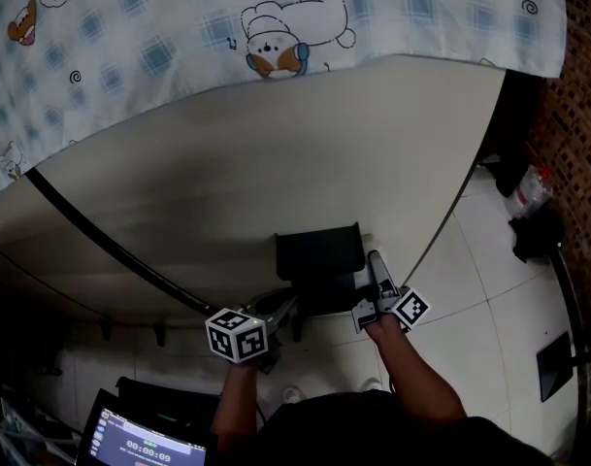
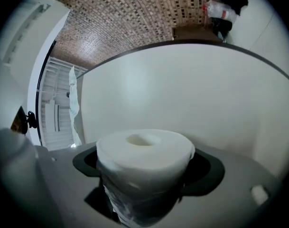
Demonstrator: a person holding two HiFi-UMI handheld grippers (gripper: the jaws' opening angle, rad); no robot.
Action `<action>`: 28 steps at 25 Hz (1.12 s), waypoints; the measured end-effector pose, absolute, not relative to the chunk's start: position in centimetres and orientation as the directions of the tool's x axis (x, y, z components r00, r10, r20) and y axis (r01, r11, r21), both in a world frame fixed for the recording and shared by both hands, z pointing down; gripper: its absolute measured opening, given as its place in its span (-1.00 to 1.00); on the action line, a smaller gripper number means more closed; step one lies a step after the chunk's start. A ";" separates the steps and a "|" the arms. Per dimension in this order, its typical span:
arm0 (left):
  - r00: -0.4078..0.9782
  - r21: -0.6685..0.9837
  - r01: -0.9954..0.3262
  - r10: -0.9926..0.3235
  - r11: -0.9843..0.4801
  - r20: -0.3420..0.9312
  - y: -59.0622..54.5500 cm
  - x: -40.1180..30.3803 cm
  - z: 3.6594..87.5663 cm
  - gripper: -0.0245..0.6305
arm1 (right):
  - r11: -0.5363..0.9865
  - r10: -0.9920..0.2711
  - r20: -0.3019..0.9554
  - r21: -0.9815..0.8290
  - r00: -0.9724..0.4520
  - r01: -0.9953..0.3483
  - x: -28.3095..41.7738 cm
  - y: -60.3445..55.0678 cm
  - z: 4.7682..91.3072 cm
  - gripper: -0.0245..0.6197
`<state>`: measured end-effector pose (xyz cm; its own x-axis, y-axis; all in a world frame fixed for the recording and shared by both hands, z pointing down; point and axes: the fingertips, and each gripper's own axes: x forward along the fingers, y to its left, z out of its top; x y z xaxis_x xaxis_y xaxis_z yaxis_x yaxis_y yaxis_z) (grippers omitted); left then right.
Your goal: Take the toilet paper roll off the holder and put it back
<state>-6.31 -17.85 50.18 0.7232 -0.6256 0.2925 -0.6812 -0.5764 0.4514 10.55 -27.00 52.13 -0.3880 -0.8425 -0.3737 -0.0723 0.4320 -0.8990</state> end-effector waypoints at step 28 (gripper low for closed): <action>0.763 0.530 -0.621 -0.599 -0.577 0.243 -17.7 -6.2 50.0 -0.76 | 0.586 -0.368 -0.285 -0.810 -0.885 0.017 -0.6 -24.1 54.1 0.49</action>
